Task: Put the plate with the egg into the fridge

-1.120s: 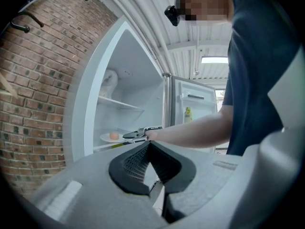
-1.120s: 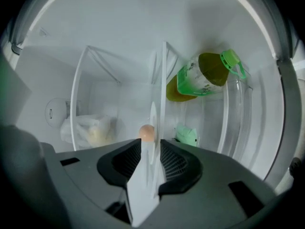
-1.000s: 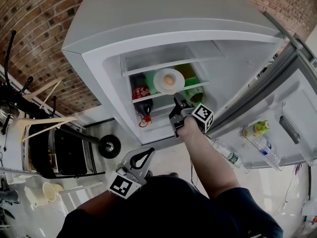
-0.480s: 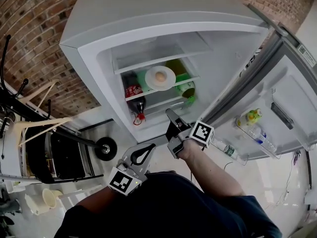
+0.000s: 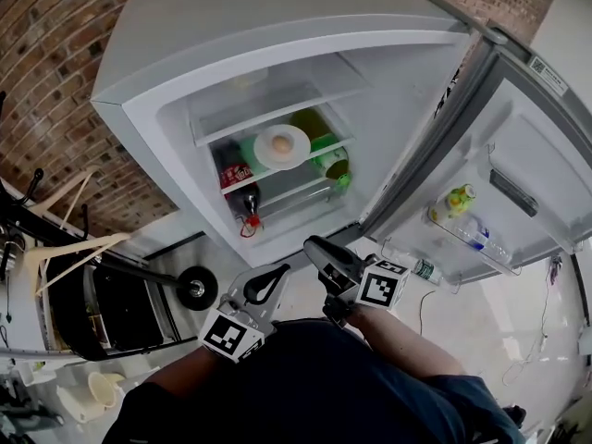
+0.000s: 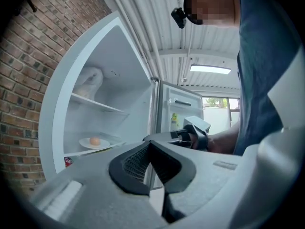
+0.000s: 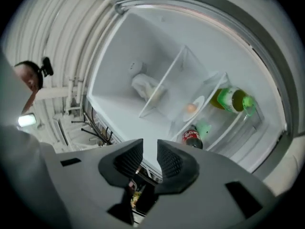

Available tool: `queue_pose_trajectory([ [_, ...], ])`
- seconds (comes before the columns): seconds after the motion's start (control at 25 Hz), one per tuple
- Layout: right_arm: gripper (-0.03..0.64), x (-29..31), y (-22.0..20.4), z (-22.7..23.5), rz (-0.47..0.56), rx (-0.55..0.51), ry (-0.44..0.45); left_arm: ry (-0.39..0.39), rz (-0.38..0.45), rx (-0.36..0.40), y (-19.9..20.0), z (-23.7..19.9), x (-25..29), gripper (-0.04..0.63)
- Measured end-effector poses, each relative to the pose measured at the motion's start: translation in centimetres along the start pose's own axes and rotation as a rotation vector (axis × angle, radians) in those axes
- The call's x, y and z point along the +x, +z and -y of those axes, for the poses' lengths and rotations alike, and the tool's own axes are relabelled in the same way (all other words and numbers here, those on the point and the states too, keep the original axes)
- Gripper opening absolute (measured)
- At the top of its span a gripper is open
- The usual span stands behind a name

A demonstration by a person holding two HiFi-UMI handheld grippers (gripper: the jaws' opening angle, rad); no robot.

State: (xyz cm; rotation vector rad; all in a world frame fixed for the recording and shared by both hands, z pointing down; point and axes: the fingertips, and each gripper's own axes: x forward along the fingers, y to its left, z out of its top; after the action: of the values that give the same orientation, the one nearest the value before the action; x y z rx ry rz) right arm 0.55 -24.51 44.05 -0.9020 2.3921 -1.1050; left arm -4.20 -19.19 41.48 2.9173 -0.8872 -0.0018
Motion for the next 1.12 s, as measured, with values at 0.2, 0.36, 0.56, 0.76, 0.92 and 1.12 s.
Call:
queue_pose_trajectory([
  [0.2, 0.064, -1.6, -1.4, -2.4, -0.099, -0.377, 0.013, -0.022, -0.001, 0.006, 0.1, 0.4, 0.2, -0.002],
  [0.36, 0.030, -2.4, -2.2, -3.7, -0.133, -0.585, 0.024, -0.031, -0.006, 0.005, 0.2, 0.5, 0.2, -0.003],
  [0.56, 0.014, -2.8, -3.5, -5.0, -0.162, -0.798, 0.024, -0.049, -0.010, 0.008, 0.0, 1.1, 0.0, -0.002],
  [0.76, 0.011, -2.8, -3.7, -5.6, -0.141, -0.871, 0.017, -0.056, -0.016, 0.014, -0.2, 1.6, -0.2, -0.002],
  [0.92, 0.009, -3.1, -3.9, -5.5, -0.132, -0.892, -0.013, -0.052, -0.017, 0.019, -0.2, 1.8, -0.4, -0.003],
  [1.12, 0.009, -3.2, -3.7, -5.9, -0.118, -0.905, -0.021, -0.047, -0.011, 0.025, -0.2, 1.9, -0.7, -0.002],
])
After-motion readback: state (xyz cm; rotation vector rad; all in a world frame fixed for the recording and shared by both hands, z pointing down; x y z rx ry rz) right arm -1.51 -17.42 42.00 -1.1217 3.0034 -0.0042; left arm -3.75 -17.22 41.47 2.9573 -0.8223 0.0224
